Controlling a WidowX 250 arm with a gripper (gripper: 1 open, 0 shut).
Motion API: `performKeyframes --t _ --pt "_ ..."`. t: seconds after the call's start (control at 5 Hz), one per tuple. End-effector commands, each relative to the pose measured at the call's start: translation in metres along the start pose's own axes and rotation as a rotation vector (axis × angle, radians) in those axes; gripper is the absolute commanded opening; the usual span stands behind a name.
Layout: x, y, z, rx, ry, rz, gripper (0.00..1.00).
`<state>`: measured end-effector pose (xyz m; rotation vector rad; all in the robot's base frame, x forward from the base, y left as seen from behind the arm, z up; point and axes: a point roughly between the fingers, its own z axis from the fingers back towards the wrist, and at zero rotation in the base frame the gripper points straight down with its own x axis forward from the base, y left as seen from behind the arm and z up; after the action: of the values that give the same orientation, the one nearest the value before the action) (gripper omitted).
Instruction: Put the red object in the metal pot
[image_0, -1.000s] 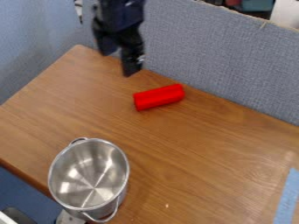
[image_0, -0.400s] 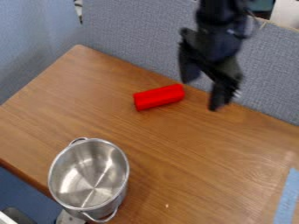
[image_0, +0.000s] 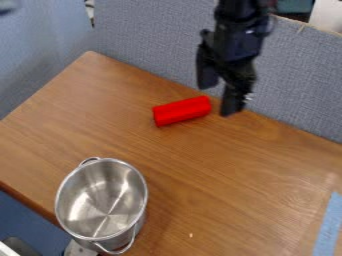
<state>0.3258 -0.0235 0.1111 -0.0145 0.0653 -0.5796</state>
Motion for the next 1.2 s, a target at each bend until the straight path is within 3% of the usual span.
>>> performKeyframes --t 0.0,0.2,0.6,1.0 --pt "-0.008 0.022 -0.002 0.033 0.009 -0.129 1.00" --pt "-0.013 0.028 -0.023 0.023 0.007 -0.298 1.00" --pt "0.009 0.075 -0.070 0.083 0.008 -0.333 1.00" --pt "0.023 0.072 -0.097 0.099 0.013 -0.567 1.00"
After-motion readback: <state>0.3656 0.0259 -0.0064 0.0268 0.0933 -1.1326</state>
